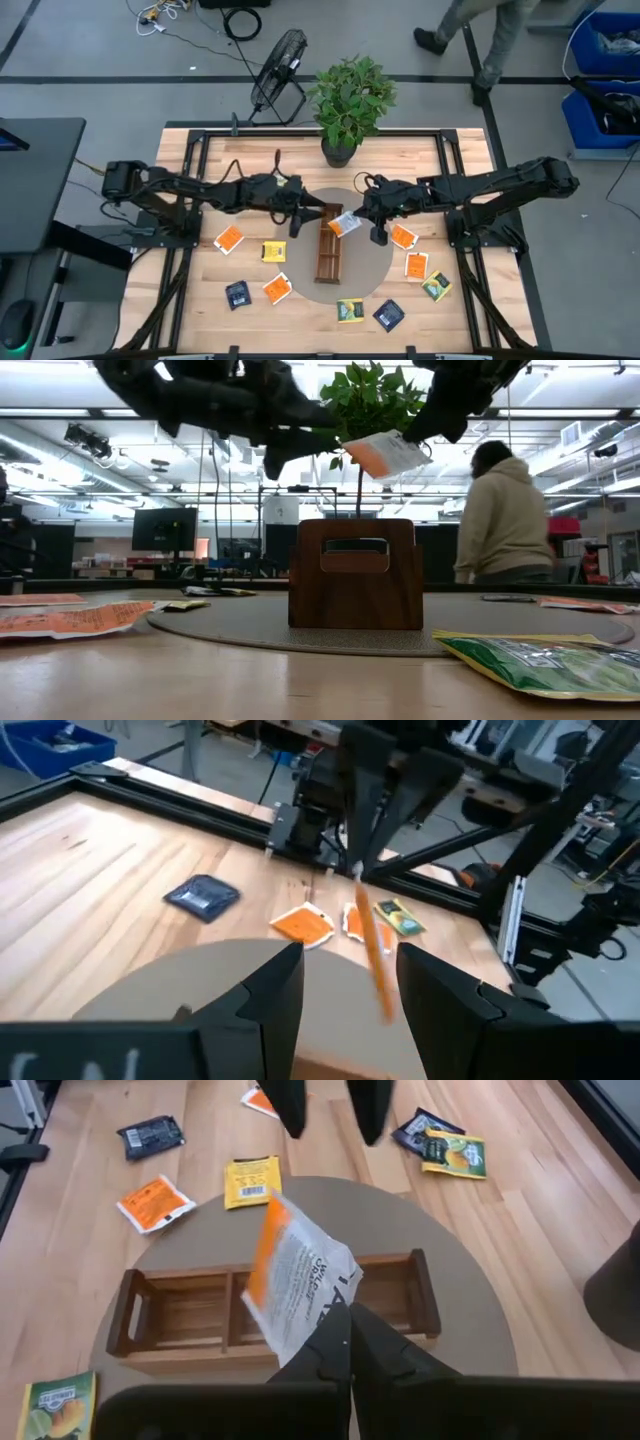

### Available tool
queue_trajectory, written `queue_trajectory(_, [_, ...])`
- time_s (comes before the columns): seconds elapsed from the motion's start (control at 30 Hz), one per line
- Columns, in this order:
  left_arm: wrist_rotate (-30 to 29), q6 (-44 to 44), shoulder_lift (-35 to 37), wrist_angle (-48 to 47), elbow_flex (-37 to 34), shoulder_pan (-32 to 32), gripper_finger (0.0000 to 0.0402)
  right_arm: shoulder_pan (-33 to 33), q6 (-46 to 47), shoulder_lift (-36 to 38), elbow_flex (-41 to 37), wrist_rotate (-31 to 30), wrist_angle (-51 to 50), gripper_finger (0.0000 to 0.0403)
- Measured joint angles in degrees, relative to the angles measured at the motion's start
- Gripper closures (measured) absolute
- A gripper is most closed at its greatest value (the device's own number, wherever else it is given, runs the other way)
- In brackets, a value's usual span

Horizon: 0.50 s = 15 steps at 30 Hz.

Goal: Pick & Place Tea
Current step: Put the orange tea bag into the top compartment of the top section wooden organizer

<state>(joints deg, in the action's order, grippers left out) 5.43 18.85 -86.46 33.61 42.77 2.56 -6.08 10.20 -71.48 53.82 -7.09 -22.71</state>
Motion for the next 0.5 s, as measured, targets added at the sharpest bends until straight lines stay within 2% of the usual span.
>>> queue_trajectory(0.17, [7.21, -0.07, -2.87, -0.24, 3.55, -0.21, 0.0234, -0.22, -0.02, 0.0, 0.0, -1.34, -0.08, 0.0403])
queue_trajectory(0.5, [7.71, -0.29, -8.36, -3.87, 8.68, -0.12, 0.0234, -0.2, -0.03, 0.0, 0.0, -1.01, -0.13, 0.0403])
